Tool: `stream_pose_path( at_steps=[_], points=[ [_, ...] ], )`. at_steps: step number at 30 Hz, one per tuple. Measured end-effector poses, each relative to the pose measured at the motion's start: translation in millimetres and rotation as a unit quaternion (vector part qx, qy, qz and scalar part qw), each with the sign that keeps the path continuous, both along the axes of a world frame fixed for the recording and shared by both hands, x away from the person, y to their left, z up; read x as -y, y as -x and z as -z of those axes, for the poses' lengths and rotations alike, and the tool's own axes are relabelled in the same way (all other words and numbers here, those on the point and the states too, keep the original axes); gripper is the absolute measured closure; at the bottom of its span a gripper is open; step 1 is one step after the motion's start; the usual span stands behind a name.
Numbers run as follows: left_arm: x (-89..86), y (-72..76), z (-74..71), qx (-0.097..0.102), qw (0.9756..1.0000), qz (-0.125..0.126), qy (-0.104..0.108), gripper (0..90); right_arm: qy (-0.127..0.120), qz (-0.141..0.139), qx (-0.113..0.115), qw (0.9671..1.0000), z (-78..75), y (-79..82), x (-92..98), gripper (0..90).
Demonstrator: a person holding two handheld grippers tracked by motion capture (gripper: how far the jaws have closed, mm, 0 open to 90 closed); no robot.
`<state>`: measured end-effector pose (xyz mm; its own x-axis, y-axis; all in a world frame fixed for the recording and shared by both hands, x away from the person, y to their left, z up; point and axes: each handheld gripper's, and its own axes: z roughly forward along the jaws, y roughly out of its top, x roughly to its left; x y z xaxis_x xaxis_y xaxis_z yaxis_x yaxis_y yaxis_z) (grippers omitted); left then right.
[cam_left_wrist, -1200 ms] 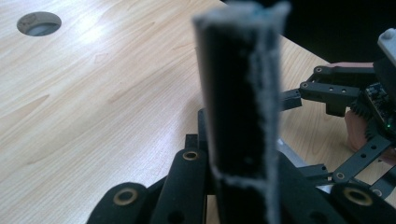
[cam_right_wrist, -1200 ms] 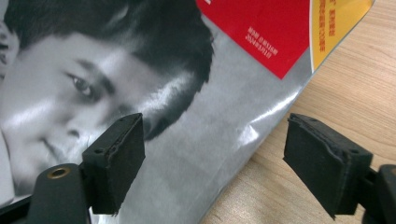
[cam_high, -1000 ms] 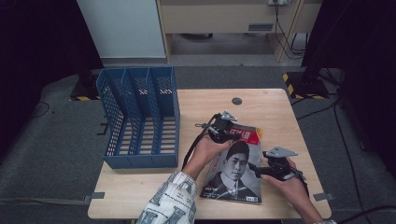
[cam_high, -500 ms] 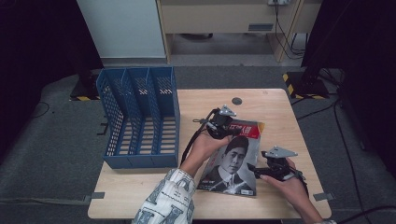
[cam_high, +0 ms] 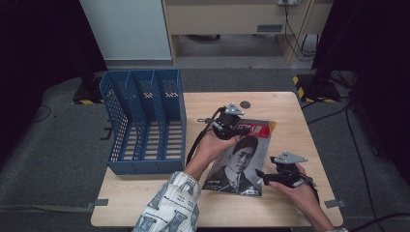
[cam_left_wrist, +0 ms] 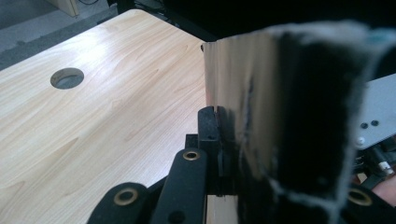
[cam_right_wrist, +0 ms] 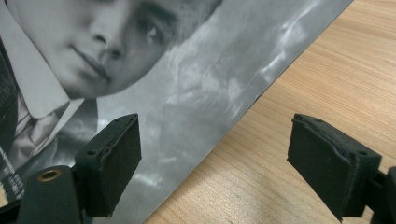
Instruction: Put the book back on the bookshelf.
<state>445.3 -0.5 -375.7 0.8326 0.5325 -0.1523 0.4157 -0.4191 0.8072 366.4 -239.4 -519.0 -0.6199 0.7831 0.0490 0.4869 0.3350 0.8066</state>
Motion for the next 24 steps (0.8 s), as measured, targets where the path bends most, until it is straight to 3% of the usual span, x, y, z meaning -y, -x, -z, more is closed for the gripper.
stream_pose_path(
  at_steps=[14, 24],
  points=[
    [-2.4, -1.3, -20.2, 0.003, 0.9998, 0.003, 0.018, 86.7, 0.005, 0.0, -0.001, 1.0, 1.5, 0.3, -0.5, 18.5],
    [-2.8, -0.7, -35.5, 0.014, 0.9998, 0.0, 0.016, 86.7, 0.01, -0.001, -0.003, 0.9999, 3.2, 0.3, -0.7, 19.0]
  ],
)
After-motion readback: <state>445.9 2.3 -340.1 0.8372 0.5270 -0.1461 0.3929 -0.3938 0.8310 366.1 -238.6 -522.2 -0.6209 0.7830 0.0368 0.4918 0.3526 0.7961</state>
